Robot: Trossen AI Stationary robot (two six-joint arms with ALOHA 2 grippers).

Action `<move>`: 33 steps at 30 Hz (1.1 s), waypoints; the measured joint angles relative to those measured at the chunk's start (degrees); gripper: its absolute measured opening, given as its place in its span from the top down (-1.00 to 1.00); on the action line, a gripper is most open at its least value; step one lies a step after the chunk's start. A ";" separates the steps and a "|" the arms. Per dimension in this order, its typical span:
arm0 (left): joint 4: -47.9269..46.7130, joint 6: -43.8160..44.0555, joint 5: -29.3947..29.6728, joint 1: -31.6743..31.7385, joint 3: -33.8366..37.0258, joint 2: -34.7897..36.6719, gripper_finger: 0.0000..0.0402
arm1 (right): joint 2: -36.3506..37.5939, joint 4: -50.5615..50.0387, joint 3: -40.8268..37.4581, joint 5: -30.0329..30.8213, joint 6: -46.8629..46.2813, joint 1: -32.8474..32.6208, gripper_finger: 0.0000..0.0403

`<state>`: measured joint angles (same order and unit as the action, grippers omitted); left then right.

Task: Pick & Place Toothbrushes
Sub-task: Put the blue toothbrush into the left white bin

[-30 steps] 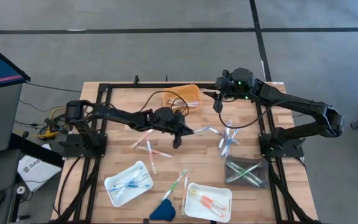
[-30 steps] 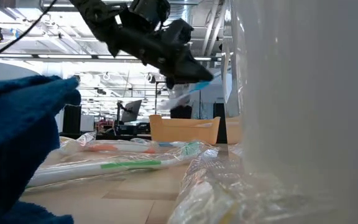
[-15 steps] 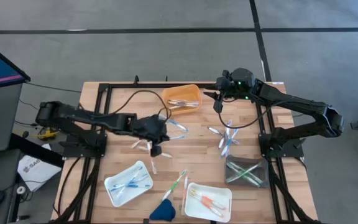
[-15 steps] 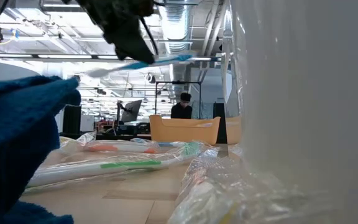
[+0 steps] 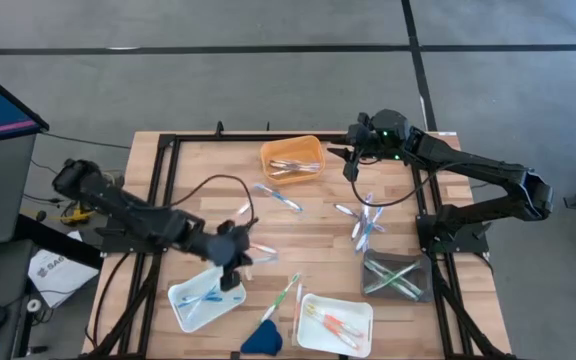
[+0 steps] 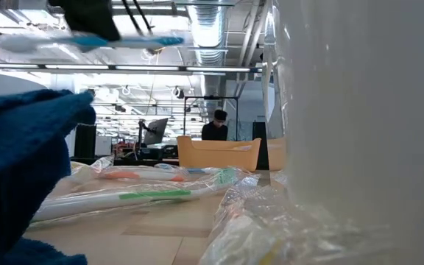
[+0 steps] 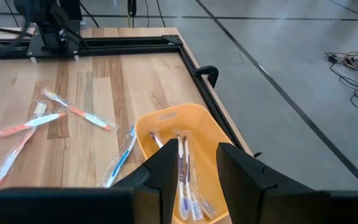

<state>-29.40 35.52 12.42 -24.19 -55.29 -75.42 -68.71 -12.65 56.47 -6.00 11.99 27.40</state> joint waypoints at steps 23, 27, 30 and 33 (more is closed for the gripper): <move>-3.62 28.22 9.67 -25.18 8.00 0.39 0.97 | 0.00 -0.22 0.00 -0.02 0.00 -3.56 0.49; -0.18 27.85 8.77 -25.26 12.10 0.37 0.97 | 0.00 -0.22 0.00 -0.02 0.00 -4.37 0.49; 0.29 26.91 8.60 -25.06 14.31 0.37 0.97 | 0.00 -0.22 0.00 -0.02 0.00 -4.57 0.49; 2.66 25.89 7.51 -24.31 16.53 0.37 0.97 | 0.00 -0.22 0.00 -0.02 0.00 -4.57 0.49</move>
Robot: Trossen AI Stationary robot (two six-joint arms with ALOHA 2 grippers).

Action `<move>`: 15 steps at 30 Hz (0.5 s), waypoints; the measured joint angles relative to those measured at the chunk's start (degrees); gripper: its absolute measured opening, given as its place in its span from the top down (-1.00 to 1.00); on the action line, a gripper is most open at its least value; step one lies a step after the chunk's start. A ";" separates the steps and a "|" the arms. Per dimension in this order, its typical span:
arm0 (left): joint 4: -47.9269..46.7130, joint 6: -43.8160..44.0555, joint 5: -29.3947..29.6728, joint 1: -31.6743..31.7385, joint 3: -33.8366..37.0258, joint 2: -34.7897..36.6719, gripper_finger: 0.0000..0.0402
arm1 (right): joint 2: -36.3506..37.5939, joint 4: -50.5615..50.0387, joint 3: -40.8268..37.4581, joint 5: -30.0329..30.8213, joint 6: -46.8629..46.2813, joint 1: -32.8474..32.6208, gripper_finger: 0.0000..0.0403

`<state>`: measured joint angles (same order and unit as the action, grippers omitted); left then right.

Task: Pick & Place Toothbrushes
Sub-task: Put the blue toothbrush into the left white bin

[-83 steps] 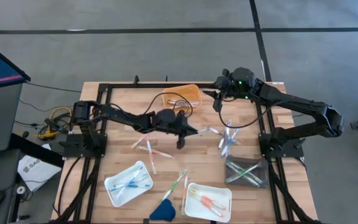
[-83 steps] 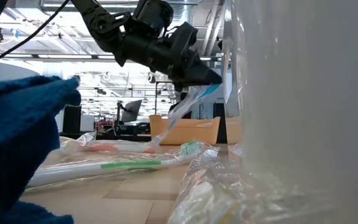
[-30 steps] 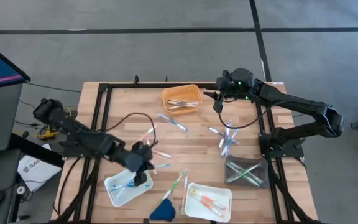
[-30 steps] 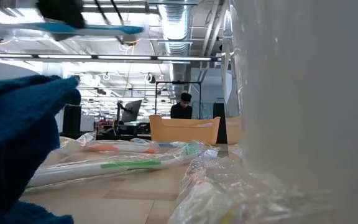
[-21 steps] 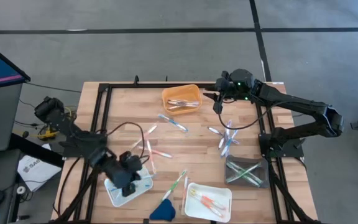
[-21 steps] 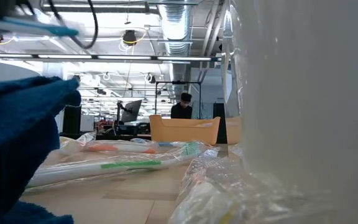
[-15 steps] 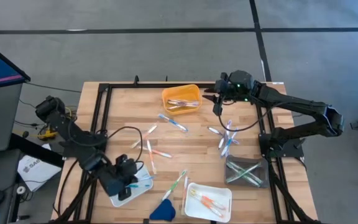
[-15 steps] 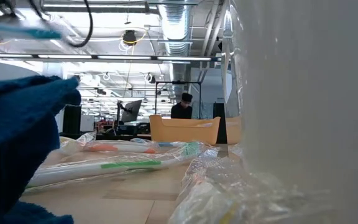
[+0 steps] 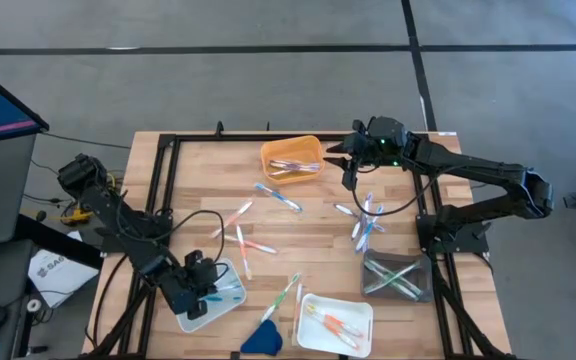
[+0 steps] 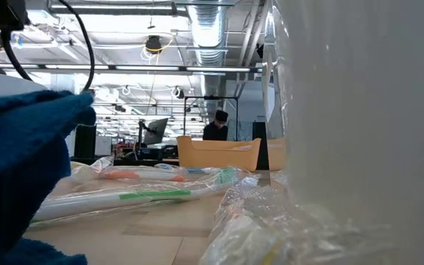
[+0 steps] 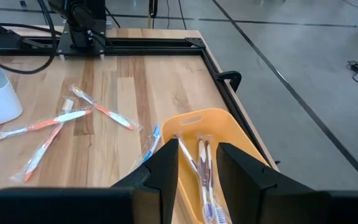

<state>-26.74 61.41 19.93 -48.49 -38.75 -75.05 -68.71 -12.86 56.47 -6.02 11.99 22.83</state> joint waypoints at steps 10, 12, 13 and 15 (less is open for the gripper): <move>13.88 -5.47 -3.09 3.48 7.46 0.00 0.97 | 0.00 0.02 0.00 0.00 0.00 0.13 0.49; 15.16 -5.37 -4.14 4.09 8.57 0.00 0.97 | 0.00 0.02 0.00 0.00 0.00 0.13 0.49; 15.43 -5.30 -4.59 4.43 8.87 0.04 0.97 | -0.02 0.02 0.00 0.02 0.00 0.13 0.49; 15.70 -5.28 -5.04 4.95 9.25 0.04 0.96 | -0.02 0.02 0.00 0.02 0.00 0.13 0.49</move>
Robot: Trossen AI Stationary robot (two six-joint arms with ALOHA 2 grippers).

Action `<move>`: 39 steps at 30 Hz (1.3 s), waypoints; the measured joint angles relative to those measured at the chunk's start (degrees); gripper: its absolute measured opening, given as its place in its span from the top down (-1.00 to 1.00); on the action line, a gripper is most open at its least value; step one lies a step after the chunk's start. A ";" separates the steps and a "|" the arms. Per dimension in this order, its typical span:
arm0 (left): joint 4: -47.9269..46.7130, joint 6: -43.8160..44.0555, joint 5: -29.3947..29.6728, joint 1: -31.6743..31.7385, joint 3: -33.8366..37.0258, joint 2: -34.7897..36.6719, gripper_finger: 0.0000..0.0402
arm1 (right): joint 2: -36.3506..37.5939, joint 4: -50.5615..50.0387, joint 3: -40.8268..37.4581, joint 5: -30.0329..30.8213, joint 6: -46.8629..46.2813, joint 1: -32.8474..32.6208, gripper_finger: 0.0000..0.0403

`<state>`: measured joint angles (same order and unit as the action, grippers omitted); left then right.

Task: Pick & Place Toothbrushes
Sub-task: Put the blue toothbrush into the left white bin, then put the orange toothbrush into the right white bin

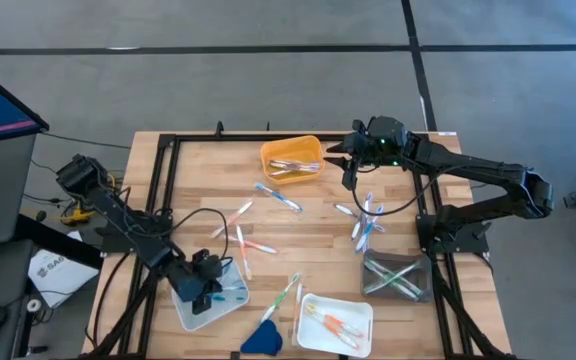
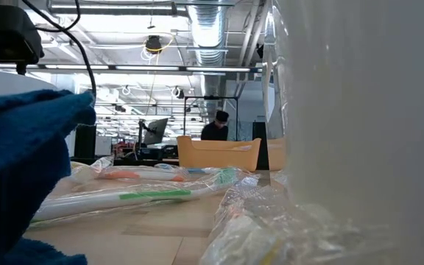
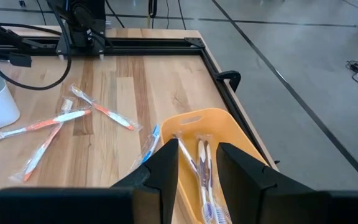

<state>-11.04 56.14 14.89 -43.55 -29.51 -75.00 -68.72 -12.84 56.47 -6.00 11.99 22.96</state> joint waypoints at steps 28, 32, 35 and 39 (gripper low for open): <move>3.58 -8.67 2.06 5.37 0.10 18.28 0.28 | 0.02 0.00 0.00 0.00 0.00 0.00 0.49; 7.48 -22.14 8.77 8.25 0.06 20.29 0.28 | 0.02 0.02 0.00 0.00 0.00 0.00 0.49; 7.86 -29.62 11.38 11.85 0.03 20.34 0.28 | 0.01 0.02 0.00 0.00 0.00 0.00 0.49; 7.98 -35.16 11.83 19.32 0.03 19.80 0.28 | 0.00 0.83 0.00 0.02 0.67 0.00 0.49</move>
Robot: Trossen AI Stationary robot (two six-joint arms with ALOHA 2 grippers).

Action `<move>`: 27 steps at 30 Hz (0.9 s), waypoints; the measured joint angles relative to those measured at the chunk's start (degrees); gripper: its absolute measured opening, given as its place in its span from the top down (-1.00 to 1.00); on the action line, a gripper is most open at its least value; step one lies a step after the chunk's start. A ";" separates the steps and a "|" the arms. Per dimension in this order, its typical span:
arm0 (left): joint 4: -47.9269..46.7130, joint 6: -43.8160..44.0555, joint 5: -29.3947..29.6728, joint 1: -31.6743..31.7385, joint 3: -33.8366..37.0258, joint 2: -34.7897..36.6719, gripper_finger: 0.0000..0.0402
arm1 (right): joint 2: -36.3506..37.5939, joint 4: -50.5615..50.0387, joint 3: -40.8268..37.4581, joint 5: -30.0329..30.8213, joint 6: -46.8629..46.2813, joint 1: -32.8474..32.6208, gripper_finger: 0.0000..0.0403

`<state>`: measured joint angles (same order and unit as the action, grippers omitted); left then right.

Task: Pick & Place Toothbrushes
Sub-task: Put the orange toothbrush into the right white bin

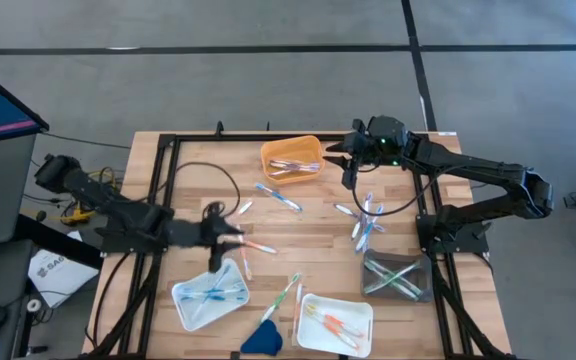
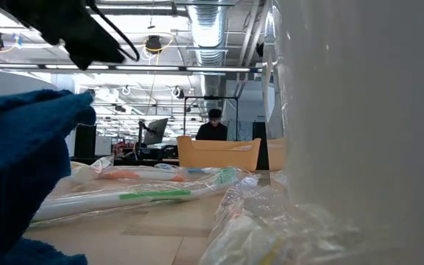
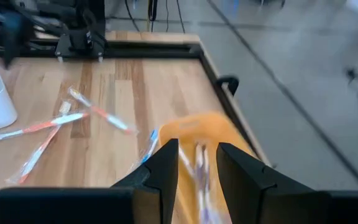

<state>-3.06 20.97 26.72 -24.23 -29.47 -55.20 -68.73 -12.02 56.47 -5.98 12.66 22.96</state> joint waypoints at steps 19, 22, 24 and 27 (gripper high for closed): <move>-3.36 -1.09 -40.13 35.89 0.00 -0.04 0.28 | 0.00 4.92 0.02 -0.02 11.76 3.76 0.49; -3.20 -1.63 -39.69 37.70 0.00 -0.04 0.28 | -0.51 5.01 0.03 -0.02 11.48 4.93 0.49; -3.02 -2.63 -39.02 38.40 0.00 -0.04 0.28 | -1.55 5.35 0.06 -0.04 11.44 5.23 0.49; -3.01 -2.95 -38.77 39.00 0.00 -0.04 0.28 | -3.81 6.93 0.05 -0.15 11.37 5.63 0.49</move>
<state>-6.07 18.02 -12.05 14.77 -29.47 -55.24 -72.54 -5.09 56.52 -6.13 24.04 28.59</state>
